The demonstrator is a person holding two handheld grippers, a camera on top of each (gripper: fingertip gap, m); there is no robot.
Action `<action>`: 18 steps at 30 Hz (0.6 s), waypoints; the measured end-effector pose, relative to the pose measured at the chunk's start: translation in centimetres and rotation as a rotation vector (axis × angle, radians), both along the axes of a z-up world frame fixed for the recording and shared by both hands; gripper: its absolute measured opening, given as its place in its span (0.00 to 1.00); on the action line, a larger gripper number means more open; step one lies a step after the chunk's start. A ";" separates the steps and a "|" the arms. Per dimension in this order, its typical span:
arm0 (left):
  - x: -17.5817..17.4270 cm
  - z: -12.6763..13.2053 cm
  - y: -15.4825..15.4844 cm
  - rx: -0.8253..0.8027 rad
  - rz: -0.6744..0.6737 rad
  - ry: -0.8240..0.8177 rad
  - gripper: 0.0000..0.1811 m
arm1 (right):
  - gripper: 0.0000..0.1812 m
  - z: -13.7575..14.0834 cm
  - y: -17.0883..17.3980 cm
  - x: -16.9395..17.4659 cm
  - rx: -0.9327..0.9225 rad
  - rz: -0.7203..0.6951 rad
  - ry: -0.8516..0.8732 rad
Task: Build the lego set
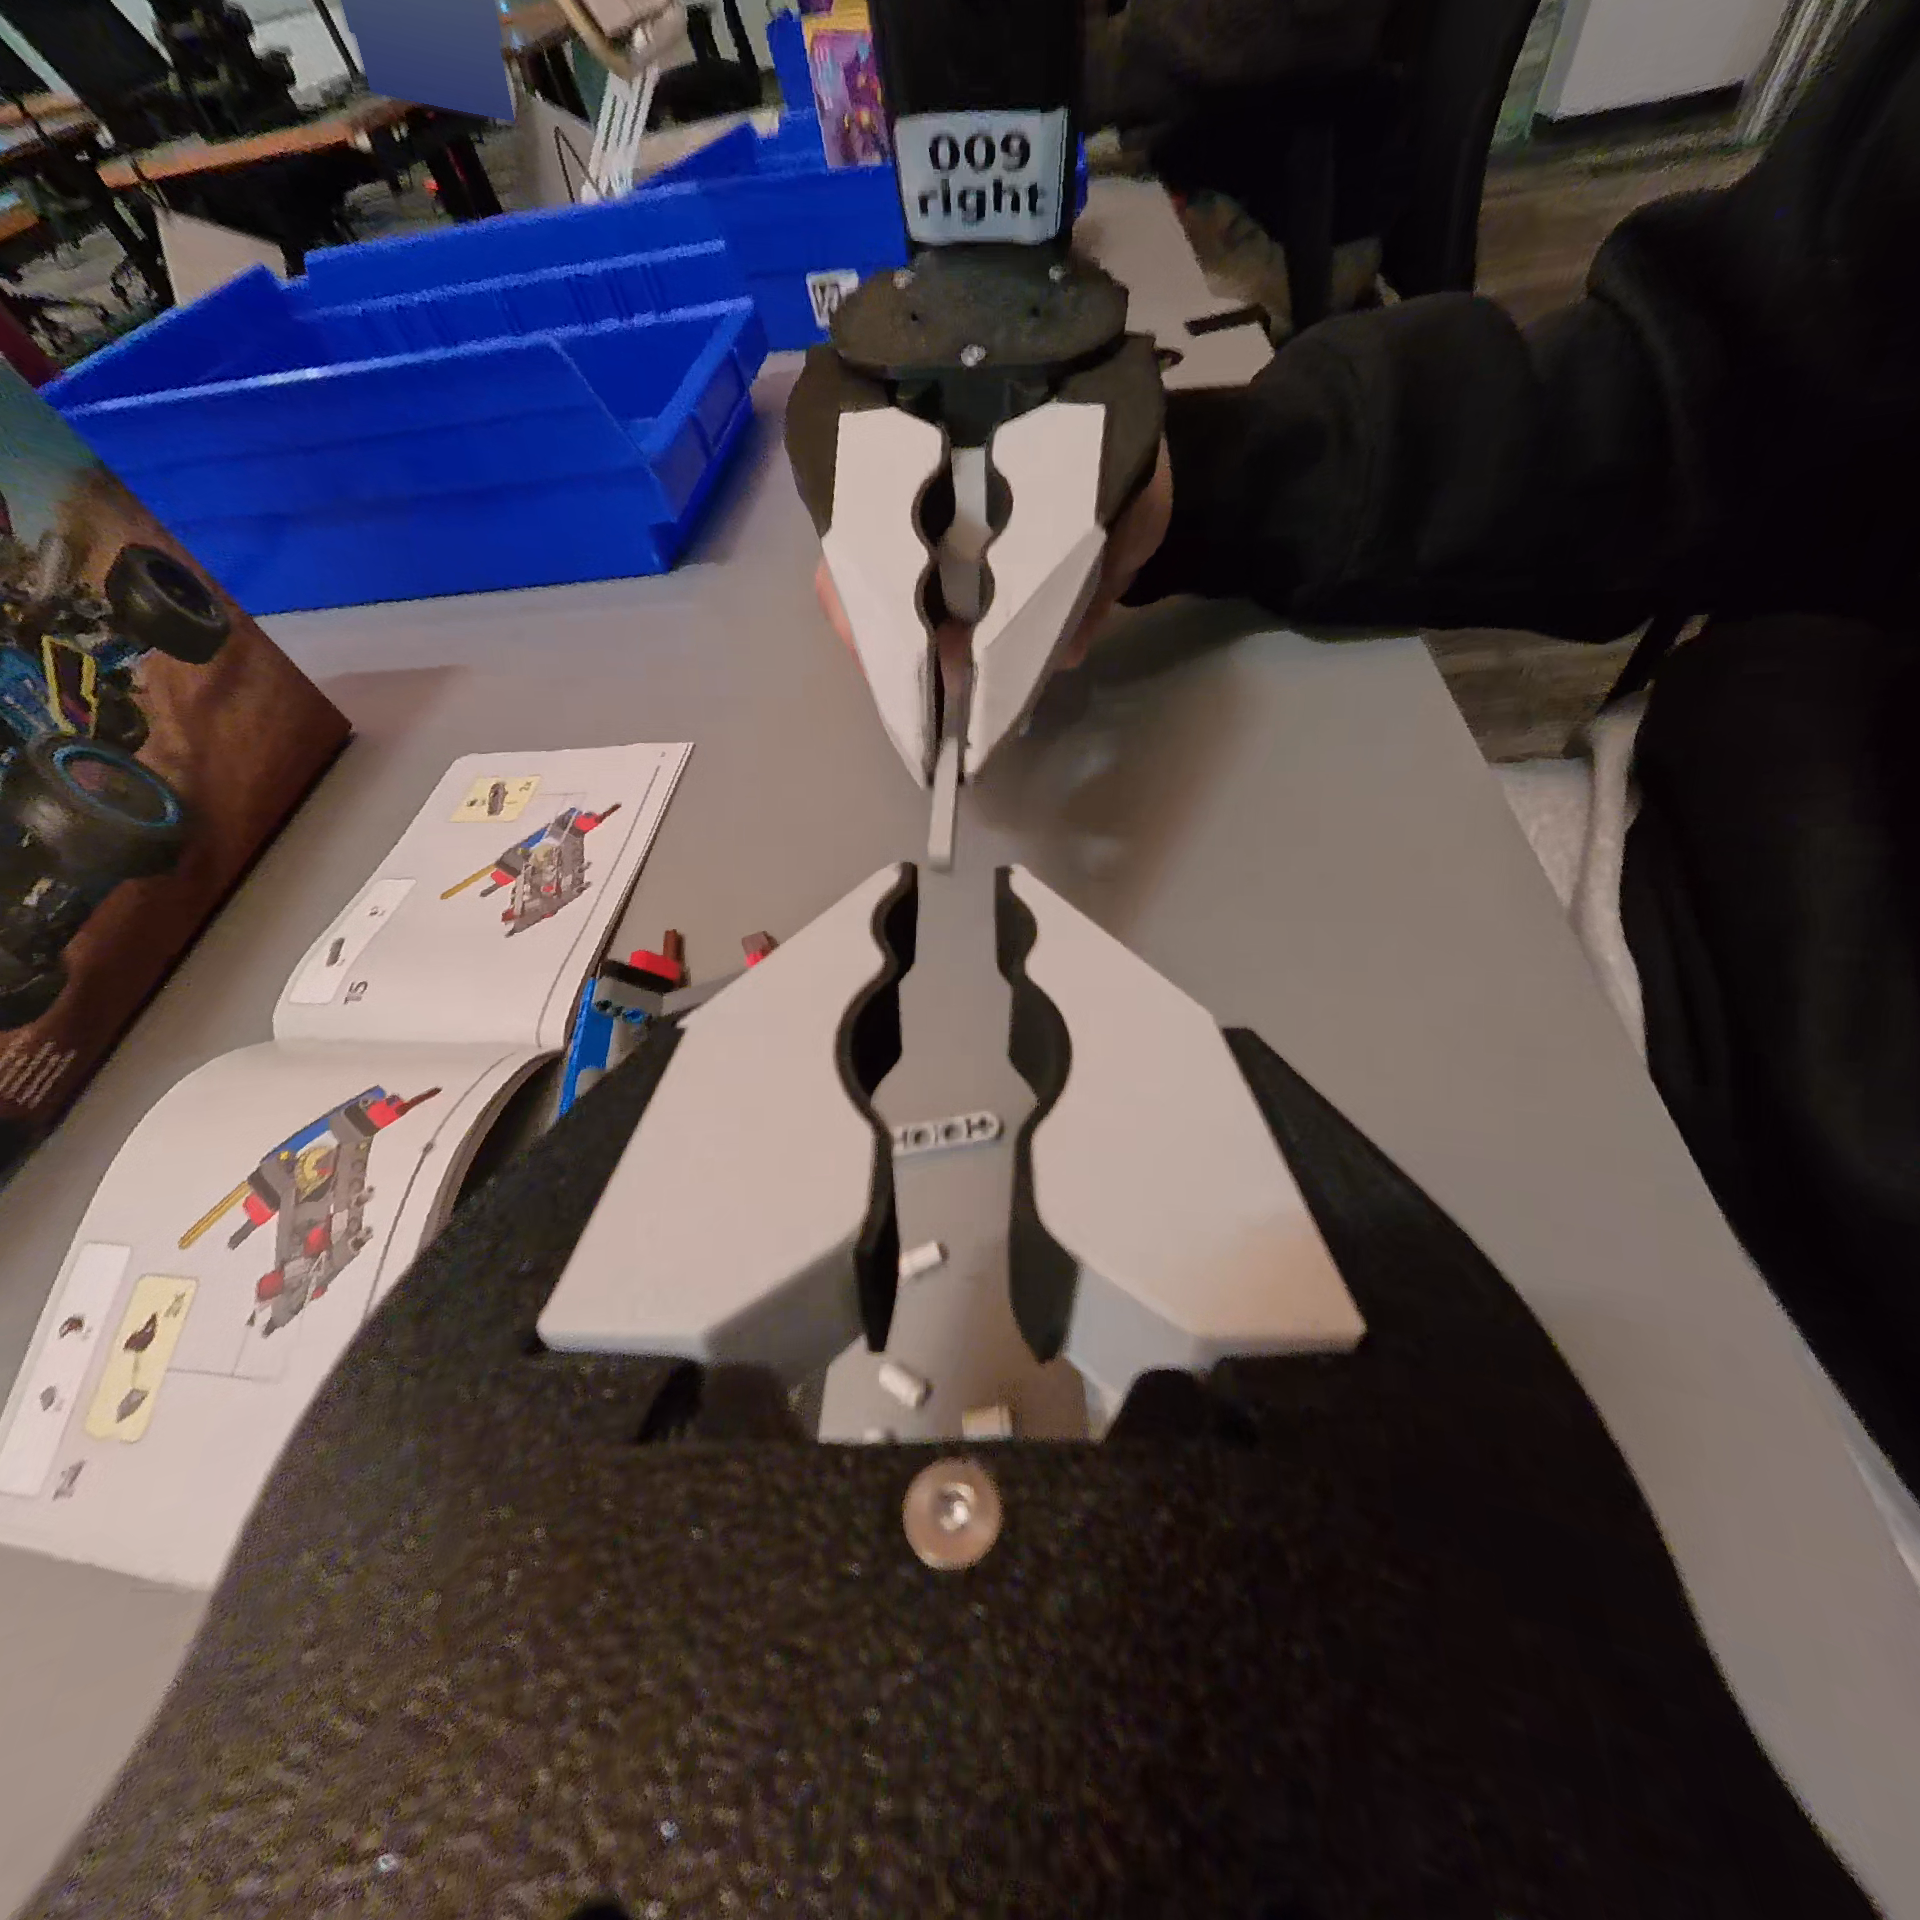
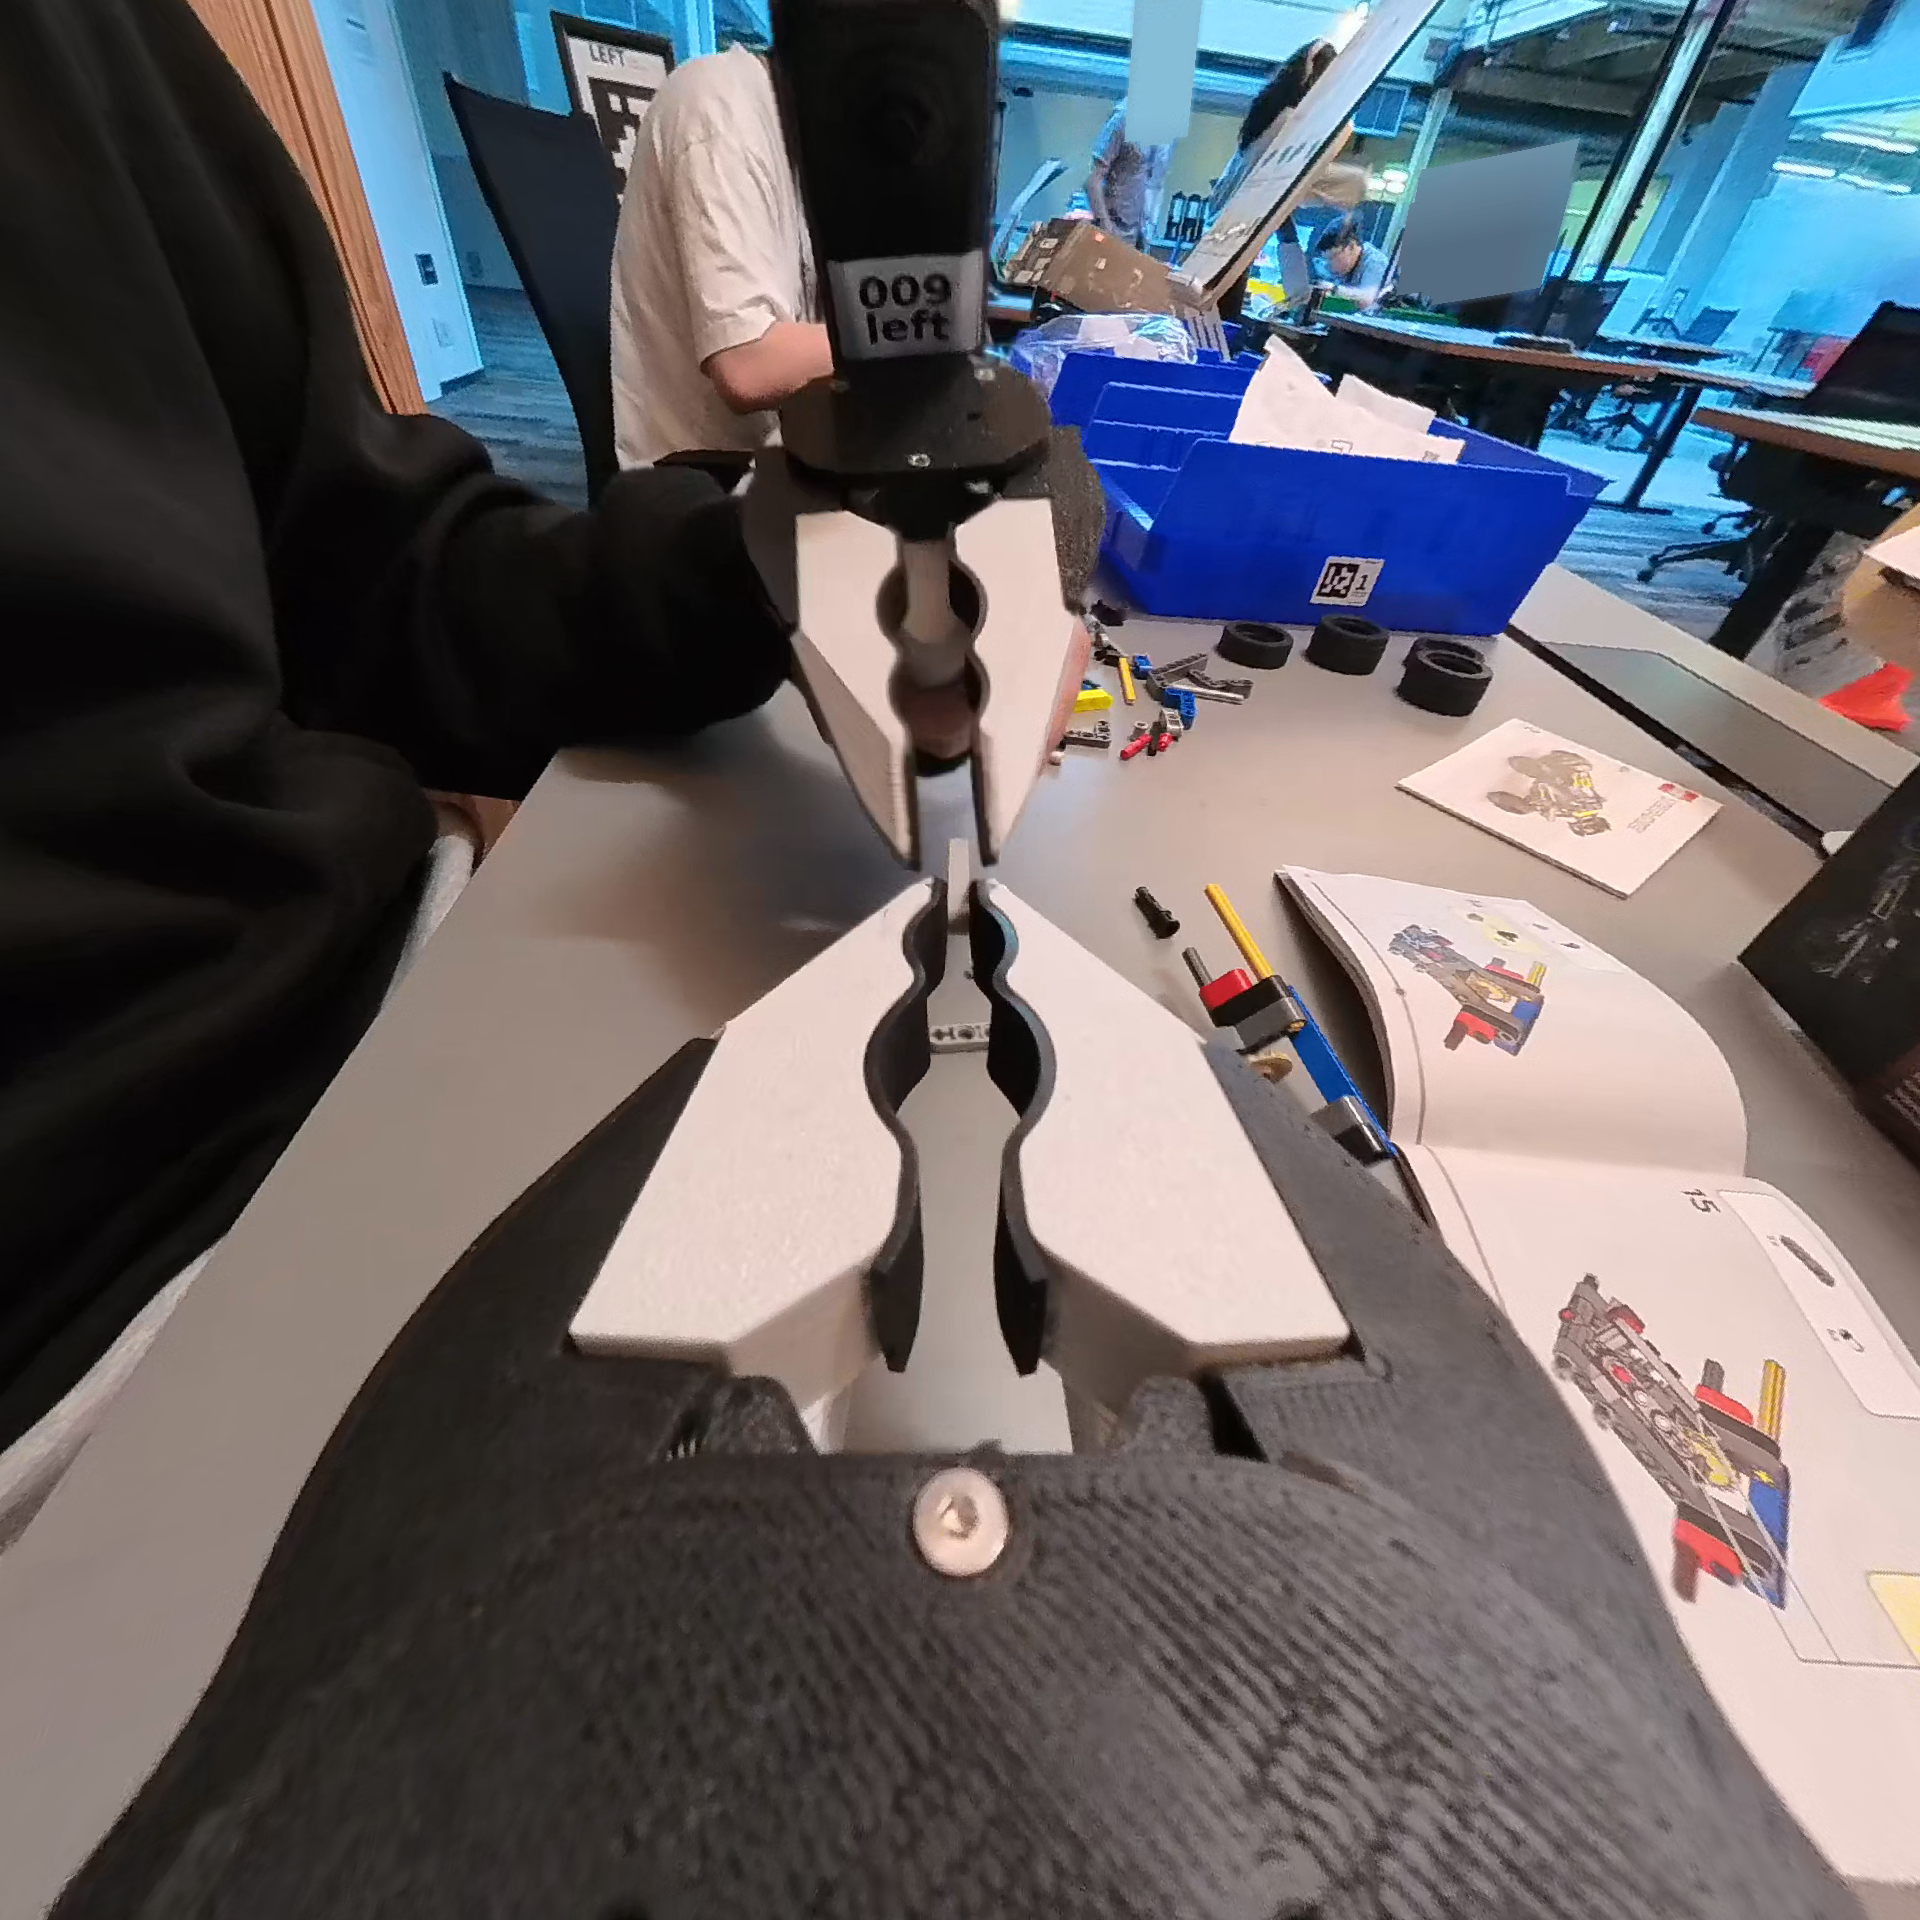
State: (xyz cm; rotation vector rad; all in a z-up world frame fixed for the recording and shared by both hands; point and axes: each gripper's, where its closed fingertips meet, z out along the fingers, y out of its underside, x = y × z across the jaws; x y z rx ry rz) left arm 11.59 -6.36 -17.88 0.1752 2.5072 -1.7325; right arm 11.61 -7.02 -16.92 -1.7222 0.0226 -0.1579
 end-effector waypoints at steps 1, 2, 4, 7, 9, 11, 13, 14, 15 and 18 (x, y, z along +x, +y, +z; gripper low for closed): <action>0.2 -0.1 0.4 0.029 0.010 -0.002 0.07 | 0.01 0.0 -0.2 0.3 0.002 -0.019 -0.002; 0.6 -0.4 0.9 0.072 0.033 -0.003 0.07 | 0.01 0.1 -0.5 0.8 0.007 -0.047 -0.007; 1.1 -1.4 2.6 0.202 0.073 0.023 0.06 | 0.01 0.6 -1.0 1.3 0.044 -0.074 0.003; 2.7 -3.5 5.8 0.406 0.184 0.056 0.05 | 0.01 1.6 -1.9 2.1 0.127 -0.108 0.046; 3.5 -4.5 6.9 0.453 0.227 0.091 0.05 | 0.01 2.1 -2.4 2.4 0.172 -0.112 0.068; 3.9 -5.2 6.9 0.446 0.232 0.121 0.05 | 0.01 2.4 -2.7 2.5 0.199 -0.109 0.086; 3.9 -5.6 6.5 0.430 0.198 0.091 0.06 | 0.01 2.5 -2.8 2.7 0.208 -0.115 0.091; 3.6 -5.7 6.2 0.422 0.168 0.069 0.06 | 0.01 2.5 -2.8 2.7 0.207 -0.116 0.089; 3.2 -5.9 5.9 0.417 0.140 0.054 0.06 | 0.01 2.5 -2.8 2.6 0.204 -0.114 0.087; 2.7 -6.8 5.7 0.452 0.099 0.036 0.06 | 0.01 2.3 -2.6 2.6 0.190 -0.111 0.086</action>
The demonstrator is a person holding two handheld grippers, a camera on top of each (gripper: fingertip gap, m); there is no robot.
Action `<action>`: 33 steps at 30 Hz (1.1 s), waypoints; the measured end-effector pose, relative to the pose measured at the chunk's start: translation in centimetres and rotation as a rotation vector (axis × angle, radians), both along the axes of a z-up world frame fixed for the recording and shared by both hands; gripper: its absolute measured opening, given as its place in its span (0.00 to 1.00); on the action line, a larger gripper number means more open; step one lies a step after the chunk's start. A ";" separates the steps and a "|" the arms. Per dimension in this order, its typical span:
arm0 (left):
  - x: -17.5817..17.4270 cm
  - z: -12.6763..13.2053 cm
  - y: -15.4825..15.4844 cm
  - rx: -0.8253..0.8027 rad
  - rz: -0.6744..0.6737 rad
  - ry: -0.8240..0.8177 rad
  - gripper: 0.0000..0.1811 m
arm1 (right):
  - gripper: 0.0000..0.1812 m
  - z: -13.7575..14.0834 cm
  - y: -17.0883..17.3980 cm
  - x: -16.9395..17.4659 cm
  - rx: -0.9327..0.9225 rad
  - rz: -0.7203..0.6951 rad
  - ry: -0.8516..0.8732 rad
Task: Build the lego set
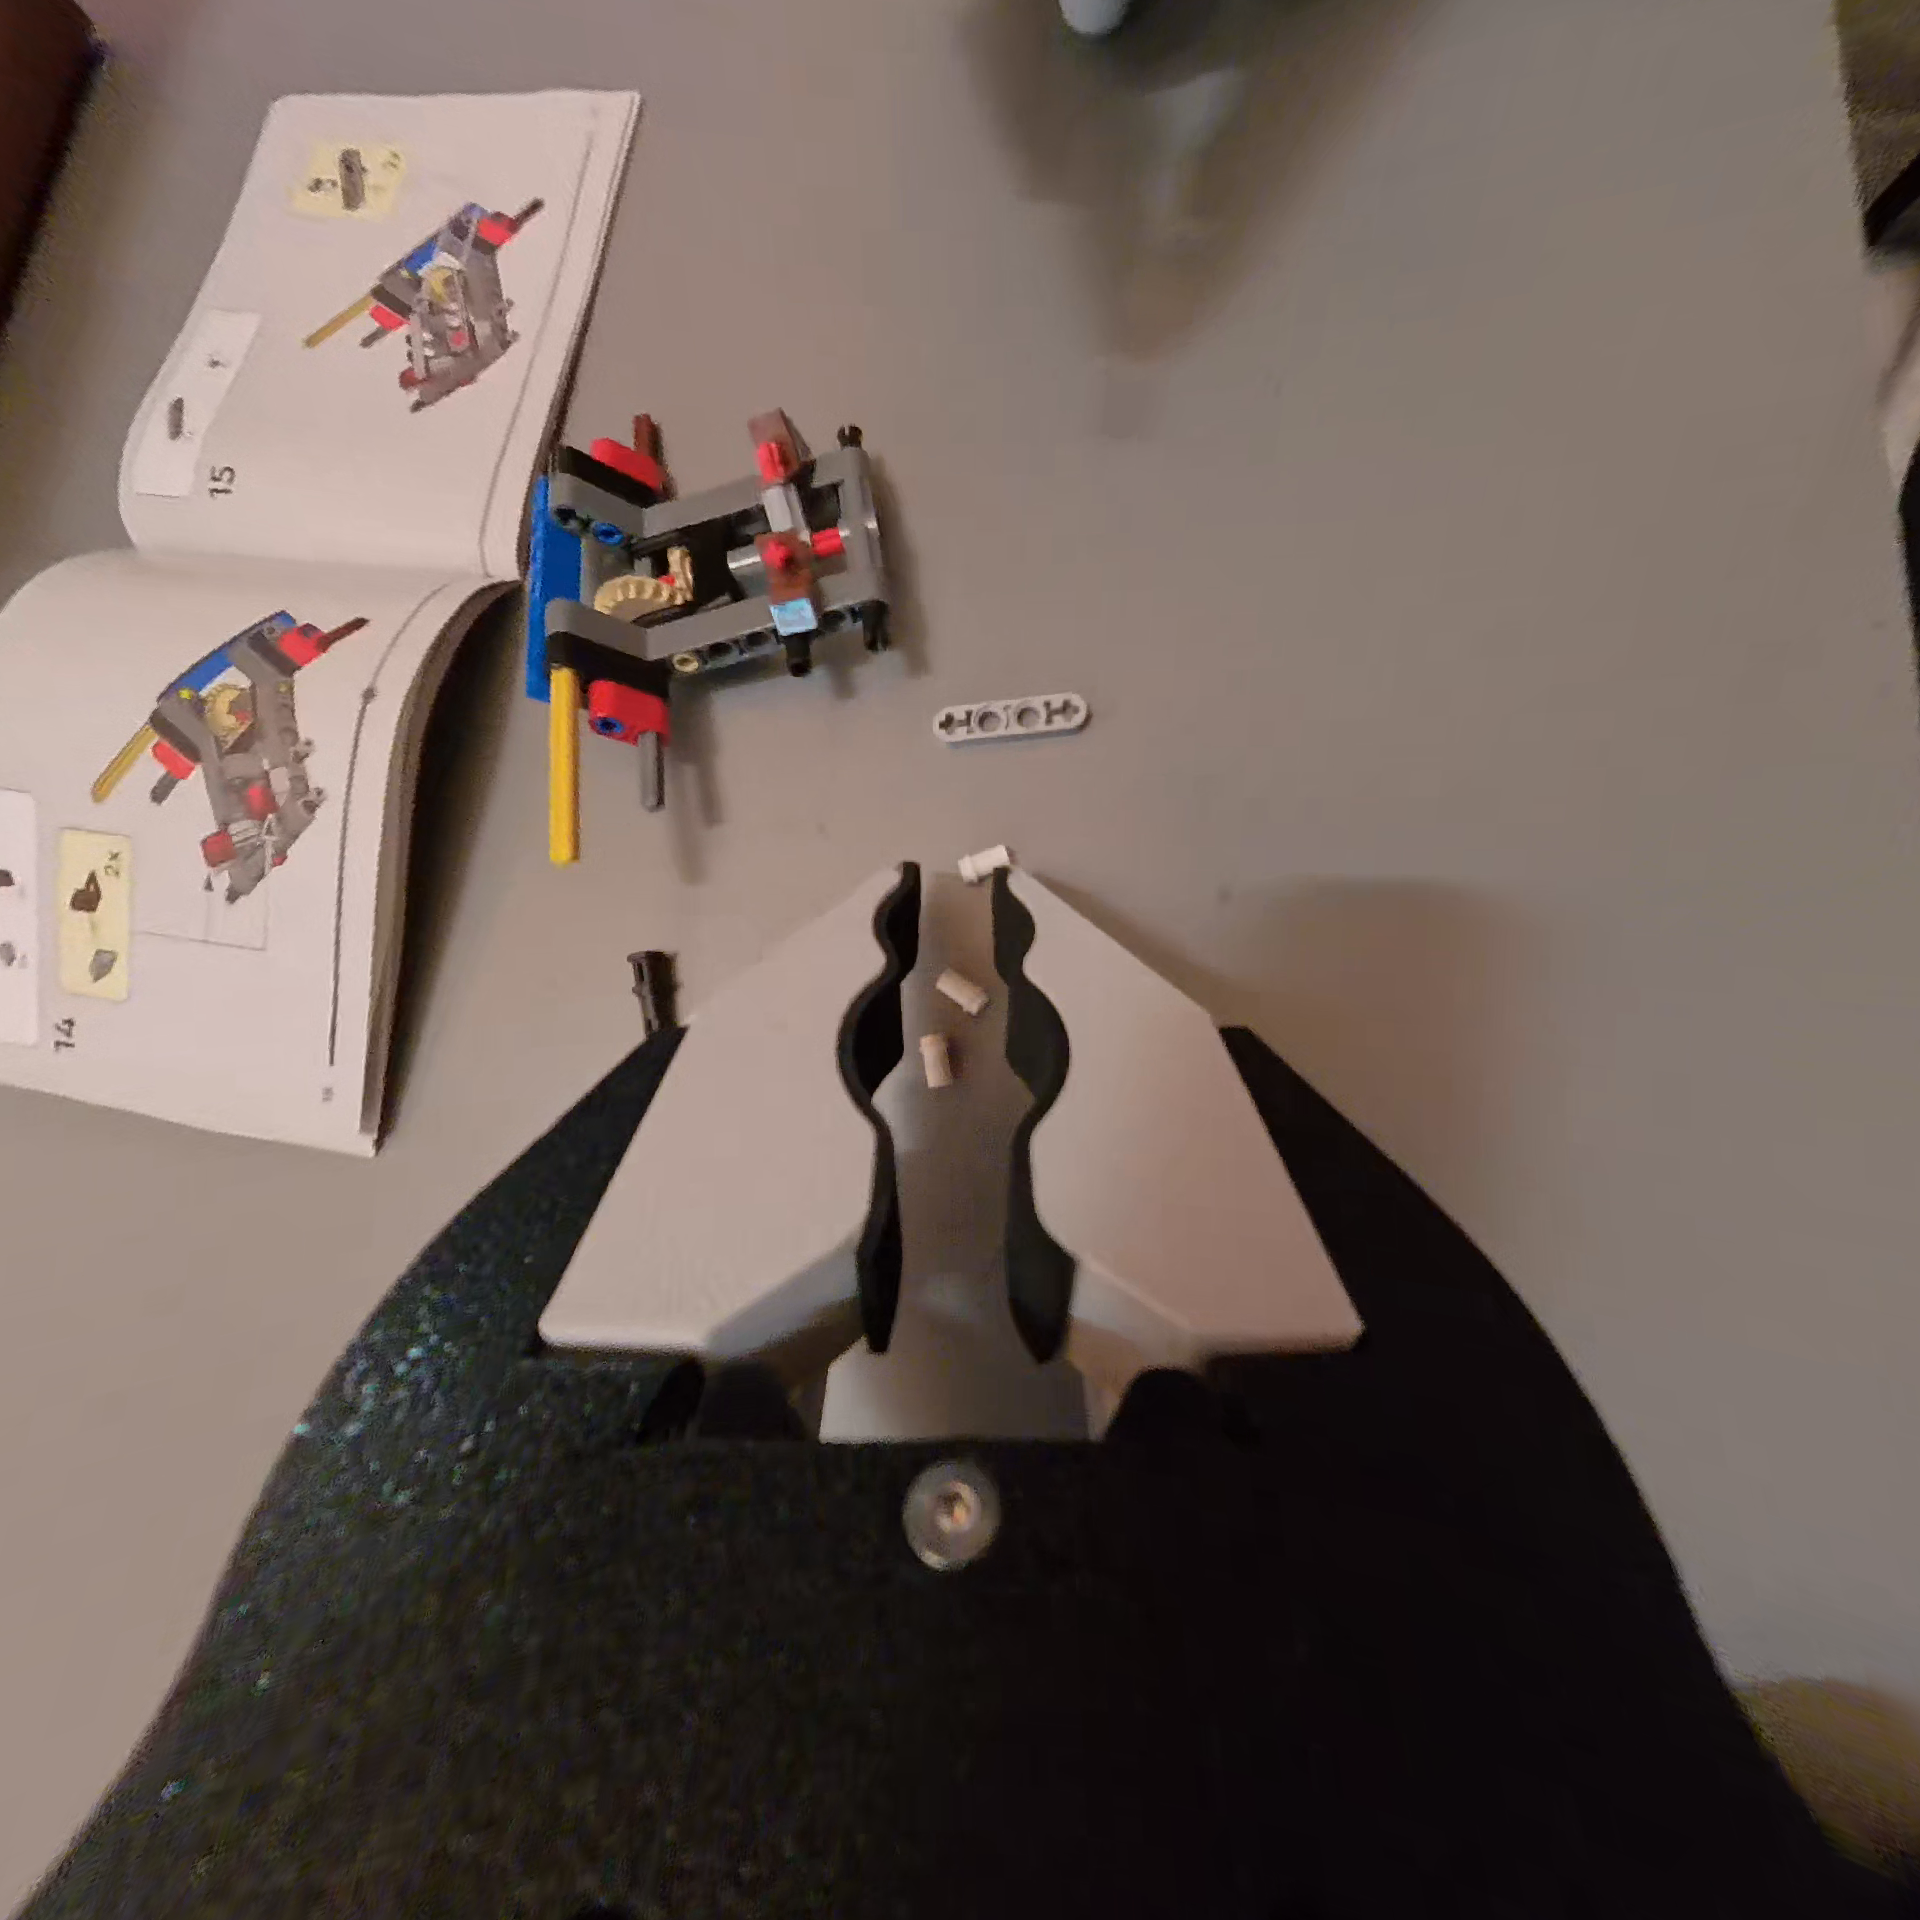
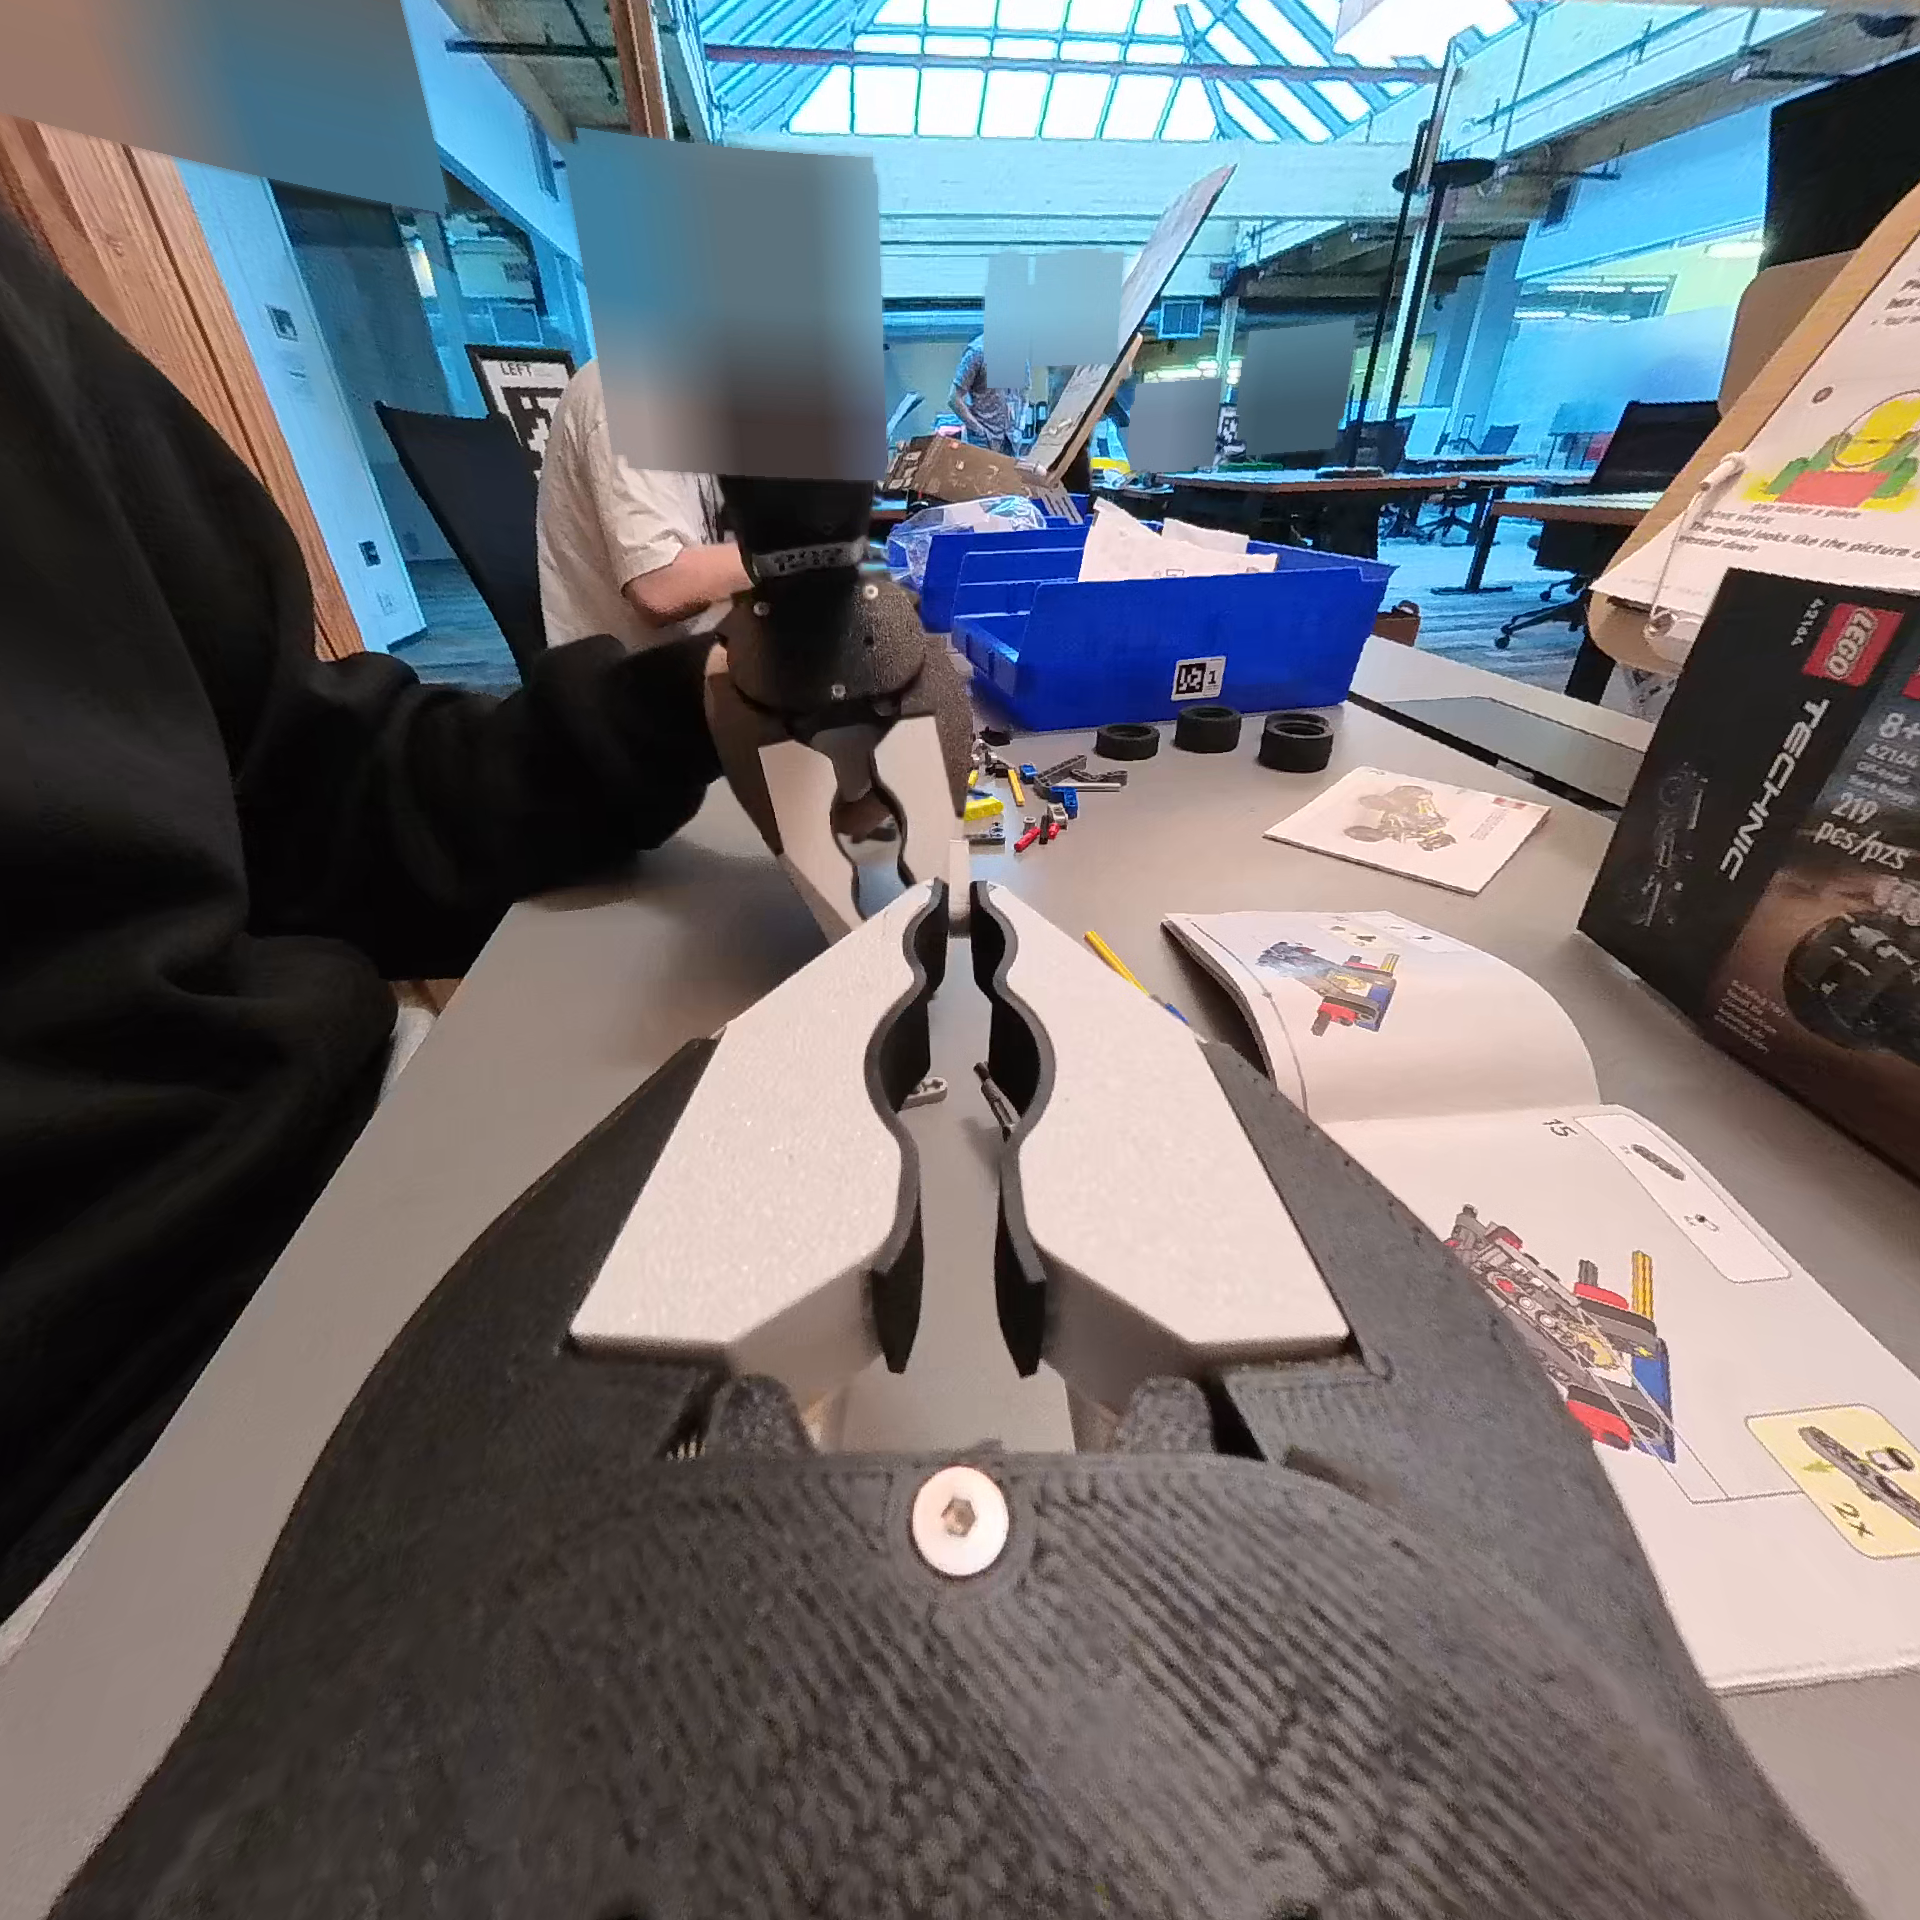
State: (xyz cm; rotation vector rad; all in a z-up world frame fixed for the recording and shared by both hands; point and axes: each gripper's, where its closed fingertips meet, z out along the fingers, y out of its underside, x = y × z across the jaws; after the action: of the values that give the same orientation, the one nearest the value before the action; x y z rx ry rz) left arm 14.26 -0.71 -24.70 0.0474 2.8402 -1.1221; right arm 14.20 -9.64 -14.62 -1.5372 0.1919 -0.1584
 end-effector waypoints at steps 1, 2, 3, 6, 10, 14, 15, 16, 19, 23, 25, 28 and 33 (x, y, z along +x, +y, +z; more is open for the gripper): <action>0.0 -0.4 0.0 0.015 -0.005 -0.009 0.06 | 0.01 0.0 0.0 0.0 -0.003 0.000 -0.001; 0.0 -0.6 0.0 0.024 -0.014 -0.014 0.06 | 0.01 -0.1 0.1 0.0 -0.006 0.002 -0.003; -0.1 -0.8 -0.1 0.024 -0.026 -0.020 0.06 | 0.01 -0.1 0.1 -0.1 -0.010 0.003 -0.005; -0.3 -1.0 -0.5 0.019 -0.042 -0.017 0.03 | 0.01 -0.3 0.2 -0.1 -0.024 0.006 -0.008; -0.7 -1.1 -0.7 0.035 -0.051 -0.012 0.02 | 0.01 -0.3 0.3 -0.2 -0.025 0.006 -0.011; -1.4 -1.1 -1.1 0.036 -0.070 0.001 0.04 | 0.01 -0.3 0.3 -0.2 -0.029 0.008 -0.012; -1.4 -1.1 -1.1 0.033 -0.071 0.002 0.05 | 0.01 -0.4 0.3 -0.2 -0.033 0.008 -0.014; -1.4 -1.0 -1.1 0.031 -0.070 0.002 0.05 | 0.01 -0.4 0.4 -0.2 -0.037 0.010 -0.016; -1.2 -1.1 -0.9 0.021 -0.062 0.013 0.04 | 0.01 -0.6 0.5 -0.3 -0.051 0.012 -0.020; -1.4 -1.1 -1.1 0.010 -0.072 0.022 0.02 | 0.01 -0.7 0.6 -0.3 -0.064 0.011 -0.022; -1.4 -1.1 -1.2 0.013 -0.071 0.022 0.02 | 0.00 -0.8 0.6 0.0 -0.071 -0.009 -0.018; -1.1 -1.1 -1.4 0.017 -0.037 0.033 0.02 | 0.01 -1.1 0.6 0.8 -0.086 -0.062 -0.005; 0.8 5.9 -5.2 -0.362 0.225 0.098 0.01 | 0.01 -0.7 0.1 2.5 -0.072 -0.216 -0.029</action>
State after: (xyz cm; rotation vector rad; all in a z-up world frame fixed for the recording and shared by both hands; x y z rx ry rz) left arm 15.10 -5.94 -18.84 -0.3498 2.5861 -1.5954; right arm 16.69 -9.59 -15.36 -1.5827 0.3323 -0.3617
